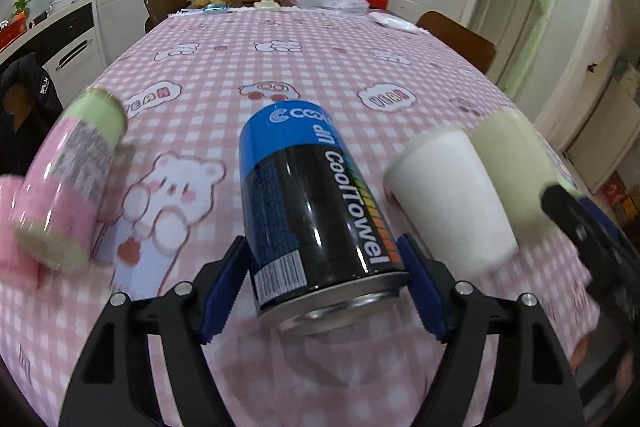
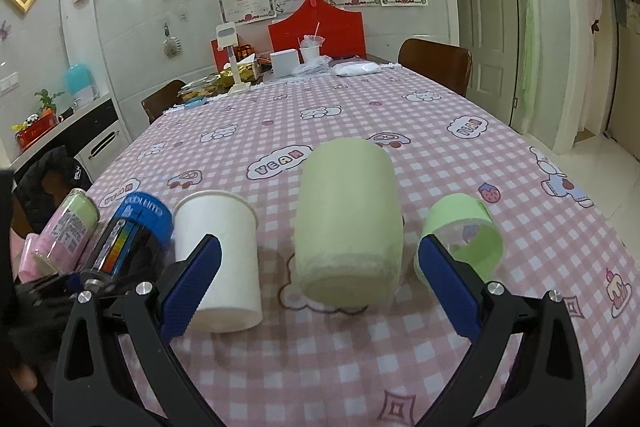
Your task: Flip cup upside down
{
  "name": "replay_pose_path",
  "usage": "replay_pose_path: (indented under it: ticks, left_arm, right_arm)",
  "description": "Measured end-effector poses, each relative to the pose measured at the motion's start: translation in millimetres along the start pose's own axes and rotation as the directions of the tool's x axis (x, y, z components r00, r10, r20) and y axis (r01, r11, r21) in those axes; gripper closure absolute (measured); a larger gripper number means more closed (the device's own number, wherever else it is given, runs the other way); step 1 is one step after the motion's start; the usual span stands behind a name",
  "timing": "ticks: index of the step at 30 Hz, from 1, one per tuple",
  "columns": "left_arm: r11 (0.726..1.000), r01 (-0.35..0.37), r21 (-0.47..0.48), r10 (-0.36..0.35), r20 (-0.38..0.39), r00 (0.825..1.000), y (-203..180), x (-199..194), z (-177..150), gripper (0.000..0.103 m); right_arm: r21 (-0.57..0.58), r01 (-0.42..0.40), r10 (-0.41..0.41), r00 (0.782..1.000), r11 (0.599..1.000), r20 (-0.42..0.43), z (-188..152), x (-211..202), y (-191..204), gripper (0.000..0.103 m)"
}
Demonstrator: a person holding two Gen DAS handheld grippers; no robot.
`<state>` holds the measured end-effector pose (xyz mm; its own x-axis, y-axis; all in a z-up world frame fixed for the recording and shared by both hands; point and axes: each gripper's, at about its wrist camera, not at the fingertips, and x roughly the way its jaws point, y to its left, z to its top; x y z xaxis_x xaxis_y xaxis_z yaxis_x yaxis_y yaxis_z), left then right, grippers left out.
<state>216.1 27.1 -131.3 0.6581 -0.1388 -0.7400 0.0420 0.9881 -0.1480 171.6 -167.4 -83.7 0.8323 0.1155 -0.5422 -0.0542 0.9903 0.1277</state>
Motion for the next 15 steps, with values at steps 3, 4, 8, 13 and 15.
replay_pose_path:
  ticks: [3,4,8,13,15]
  left_arm:
    - [0.999,0.022,0.039,-0.022,0.004,1.000,-3,-19,-24,0.029]
    - [0.998,0.028,0.050,-0.028,0.007,1.000,-4,-23,-29,0.029]
    - [0.991,0.082,0.104,-0.084,0.010,0.996,-14,-43,-56,0.029]
    - [0.973,0.140,0.185,-0.146,0.018,0.989,-35,-63,-78,0.029]
    - [0.960,0.168,0.224,-0.176,0.018,0.984,-46,-69,-84,0.029]
  right_arm:
    - [-0.003,-0.017,0.017,1.000,1.000,-0.021,-5,-9,3,0.008]
    - [-0.004,-0.019,0.019,0.999,1.000,-0.029,-8,-12,3,0.008]
    - [0.018,-0.021,0.022,0.999,1.000,-0.049,-18,-28,-2,0.008]
    - [0.033,-0.005,0.007,0.999,0.999,-0.041,-27,-53,-7,0.008]
    - [0.038,0.001,0.001,0.999,0.999,-0.039,-30,-62,-10,0.008]
